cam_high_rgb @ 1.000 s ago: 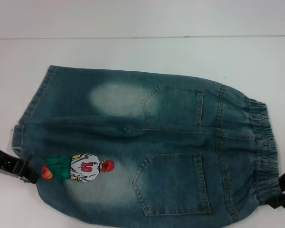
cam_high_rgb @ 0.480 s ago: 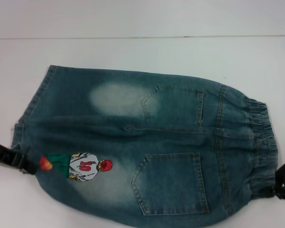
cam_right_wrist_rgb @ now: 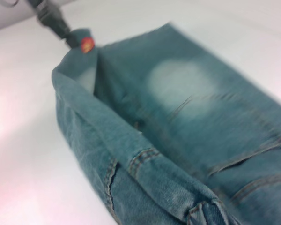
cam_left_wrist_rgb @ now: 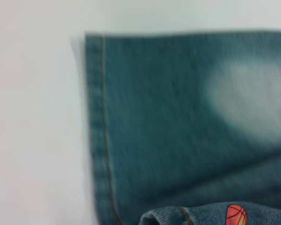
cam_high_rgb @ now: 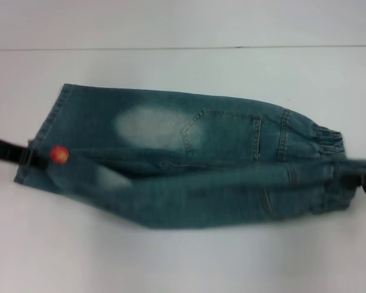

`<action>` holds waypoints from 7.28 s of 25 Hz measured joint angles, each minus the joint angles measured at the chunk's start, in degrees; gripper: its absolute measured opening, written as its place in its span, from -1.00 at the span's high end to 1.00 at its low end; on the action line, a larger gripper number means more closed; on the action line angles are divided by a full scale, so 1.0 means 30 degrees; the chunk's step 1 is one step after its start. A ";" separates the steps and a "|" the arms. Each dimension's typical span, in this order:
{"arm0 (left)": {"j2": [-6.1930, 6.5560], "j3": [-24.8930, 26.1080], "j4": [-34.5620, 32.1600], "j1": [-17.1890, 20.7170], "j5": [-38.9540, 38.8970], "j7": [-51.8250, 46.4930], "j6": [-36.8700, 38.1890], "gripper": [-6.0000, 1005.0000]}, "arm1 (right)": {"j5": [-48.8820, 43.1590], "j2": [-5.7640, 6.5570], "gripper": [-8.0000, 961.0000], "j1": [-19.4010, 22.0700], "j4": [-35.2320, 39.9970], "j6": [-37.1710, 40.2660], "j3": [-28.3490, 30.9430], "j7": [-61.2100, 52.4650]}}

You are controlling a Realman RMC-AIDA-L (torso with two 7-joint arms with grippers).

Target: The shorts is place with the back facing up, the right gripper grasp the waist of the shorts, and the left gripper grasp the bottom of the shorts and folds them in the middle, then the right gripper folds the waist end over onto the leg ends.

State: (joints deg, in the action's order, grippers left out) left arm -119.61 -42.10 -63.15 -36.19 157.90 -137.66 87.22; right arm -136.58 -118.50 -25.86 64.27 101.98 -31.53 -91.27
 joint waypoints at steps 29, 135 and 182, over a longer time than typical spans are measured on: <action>-0.1173 -0.0147 -0.0013 -0.0792 -0.0078 -0.1667 -0.5033 0.82 | 0.2869 0.0559 0.88 -0.1349 -0.3469 -0.7753 -0.1328 -0.0662; -0.1180 -0.1495 0.2199 0.0989 -1.2582 1.1535 0.3865 -0.86 | 0.6224 -0.0389 -0.87 0.2981 -1.0020 -0.7272 0.2342 1.0764; -0.1118 -0.1492 0.2196 0.0870 -1.2553 1.1648 0.3260 -0.86 | 0.3658 -0.0447 -0.81 0.2116 -0.7704 -0.7299 0.0887 0.4824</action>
State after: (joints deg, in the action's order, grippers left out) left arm -122.97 -46.58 -56.56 -33.58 120.24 -102.71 97.00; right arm -125.60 -119.84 -19.51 41.16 80.08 -28.87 -76.80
